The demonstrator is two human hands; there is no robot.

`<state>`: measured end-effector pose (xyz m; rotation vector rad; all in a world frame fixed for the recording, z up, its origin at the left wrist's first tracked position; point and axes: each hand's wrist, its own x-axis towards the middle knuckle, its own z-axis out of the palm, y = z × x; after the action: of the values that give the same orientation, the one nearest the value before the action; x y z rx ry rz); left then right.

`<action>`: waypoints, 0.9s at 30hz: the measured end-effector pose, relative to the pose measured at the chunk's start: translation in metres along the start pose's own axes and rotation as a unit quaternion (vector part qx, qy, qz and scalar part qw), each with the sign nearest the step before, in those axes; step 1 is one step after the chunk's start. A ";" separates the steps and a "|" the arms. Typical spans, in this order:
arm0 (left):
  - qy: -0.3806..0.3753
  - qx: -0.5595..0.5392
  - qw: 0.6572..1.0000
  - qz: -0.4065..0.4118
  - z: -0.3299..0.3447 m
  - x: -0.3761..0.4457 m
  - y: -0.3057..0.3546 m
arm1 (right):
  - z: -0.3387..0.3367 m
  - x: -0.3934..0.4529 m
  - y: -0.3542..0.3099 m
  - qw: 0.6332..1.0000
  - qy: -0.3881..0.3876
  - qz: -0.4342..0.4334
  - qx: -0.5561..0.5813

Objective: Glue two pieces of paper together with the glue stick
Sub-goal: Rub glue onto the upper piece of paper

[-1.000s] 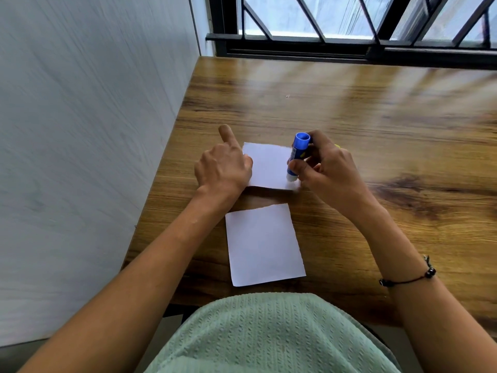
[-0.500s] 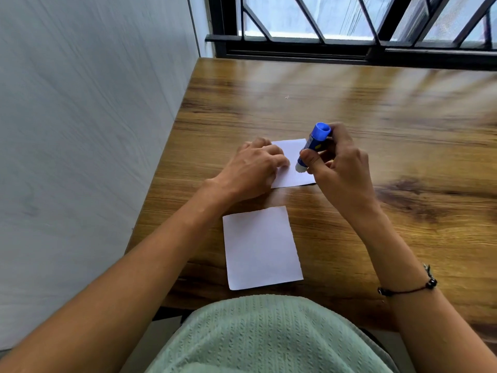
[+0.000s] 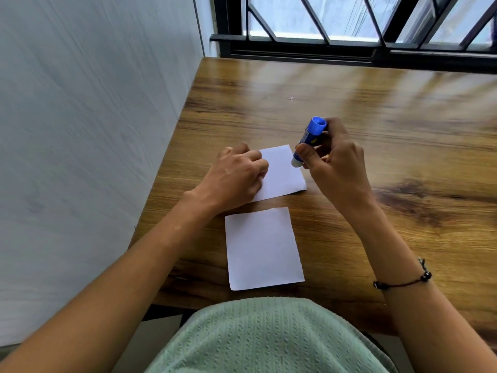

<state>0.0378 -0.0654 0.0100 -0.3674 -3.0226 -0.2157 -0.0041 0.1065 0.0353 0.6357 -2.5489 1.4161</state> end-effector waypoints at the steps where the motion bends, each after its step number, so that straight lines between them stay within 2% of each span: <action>1: 0.004 0.002 1.000 -0.006 0.000 -0.004 -0.002 | 0.001 0.001 0.000 1.000 0.000 0.000 -0.002; 5: 0.014 -0.008 1.000 -0.016 -0.004 -0.005 -0.001 | 0.009 0.009 0.003 1.000 0.001 0.000 -0.007; 10: -0.022 -0.026 0.999 0.000 -0.001 0.004 0.012 | 0.023 0.029 0.007 0.999 -0.015 -0.003 -0.031; 17: -0.042 -0.028 0.999 -0.018 -0.001 0.004 0.012 | 0.038 0.046 0.019 0.996 -0.045 -0.021 -0.074; 27: -0.040 -0.021 0.999 -0.025 -0.001 0.003 0.014 | 0.043 0.051 0.021 0.993 -0.066 -0.029 -0.090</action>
<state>0.0383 -0.0512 0.0131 -0.3119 -3.1117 -0.2765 -0.0566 0.0655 0.0130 0.7887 -2.6955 1.1456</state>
